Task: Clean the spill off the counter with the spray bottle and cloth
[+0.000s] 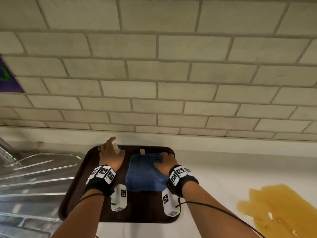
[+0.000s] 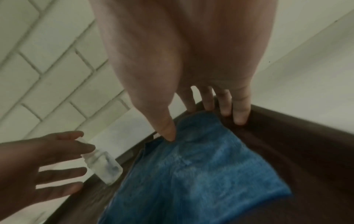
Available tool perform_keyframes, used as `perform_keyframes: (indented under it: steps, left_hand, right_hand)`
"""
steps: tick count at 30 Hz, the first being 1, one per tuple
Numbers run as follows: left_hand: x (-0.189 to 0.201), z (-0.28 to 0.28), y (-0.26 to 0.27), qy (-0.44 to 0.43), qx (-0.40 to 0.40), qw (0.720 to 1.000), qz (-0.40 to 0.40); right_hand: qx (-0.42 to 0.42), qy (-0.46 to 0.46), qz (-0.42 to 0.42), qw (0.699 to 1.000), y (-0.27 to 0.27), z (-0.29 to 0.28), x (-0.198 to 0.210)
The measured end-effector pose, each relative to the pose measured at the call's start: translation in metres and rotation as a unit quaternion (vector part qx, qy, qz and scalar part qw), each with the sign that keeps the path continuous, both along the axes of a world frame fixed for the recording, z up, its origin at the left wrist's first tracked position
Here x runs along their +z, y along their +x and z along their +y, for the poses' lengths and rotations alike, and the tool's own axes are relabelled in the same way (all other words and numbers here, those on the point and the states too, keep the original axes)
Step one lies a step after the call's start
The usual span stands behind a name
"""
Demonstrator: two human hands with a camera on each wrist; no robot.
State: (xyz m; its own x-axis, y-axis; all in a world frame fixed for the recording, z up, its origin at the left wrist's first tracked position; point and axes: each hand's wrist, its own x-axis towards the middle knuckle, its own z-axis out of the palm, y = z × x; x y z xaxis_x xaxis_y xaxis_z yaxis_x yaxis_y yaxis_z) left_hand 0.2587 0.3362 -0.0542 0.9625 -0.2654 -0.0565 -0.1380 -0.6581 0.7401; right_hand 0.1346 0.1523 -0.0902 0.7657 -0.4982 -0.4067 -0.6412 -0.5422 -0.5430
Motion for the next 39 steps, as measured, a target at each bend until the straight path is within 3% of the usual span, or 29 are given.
perform_keyframes:
  steps: [3,6,13,18,22,27,33,37,38,39]
  left_hand:
    - [-0.013,0.000,0.010,0.006,0.000,0.999,0.039]
    - [-0.023,-0.002,0.013,0.000,0.012,0.998,0.055]
    - [-0.033,0.002,0.013,0.052,-0.031,0.998,0.024]
    - [-0.025,0.006,0.003,0.049,-0.047,0.997,0.026]
    - [-0.015,0.015,-0.012,-0.051,-0.071,0.996,0.013]
    - [0.012,0.029,-0.064,-0.203,-0.091,0.974,0.038]
    - [0.023,0.041,-0.131,-0.231,-0.160,0.956,0.088]
    - [0.022,0.048,-0.191,-0.241,-0.217,0.940,0.107]
    - [0.017,0.039,-0.249,-0.219,-0.259,0.930,0.143]
    - [0.015,0.037,-0.253,-0.232,-0.251,0.926,0.158]
  right_hand:
    - [-0.023,-0.033,0.039,0.998,0.011,0.002,-0.036]
    - [-0.071,-0.040,0.036,0.996,0.007,0.017,-0.022]
    - [-0.219,0.047,-0.009,0.975,0.007,0.014,-0.012]
    - [-0.194,0.104,-0.050,0.974,-0.001,0.013,-0.008]
    - [-0.142,0.134,-0.108,0.975,-0.007,0.016,0.004]
    - [-0.129,0.209,-0.177,0.953,-0.032,0.026,0.017]
    - [-0.145,0.269,-0.227,0.925,-0.086,0.037,0.040]
    - [-0.197,0.276,-0.260,0.904,-0.154,0.043,0.050]
    - [-0.254,0.284,-0.265,0.886,-0.231,0.053,0.041]
    - [-0.254,0.284,-0.274,0.883,-0.237,0.051,0.041]
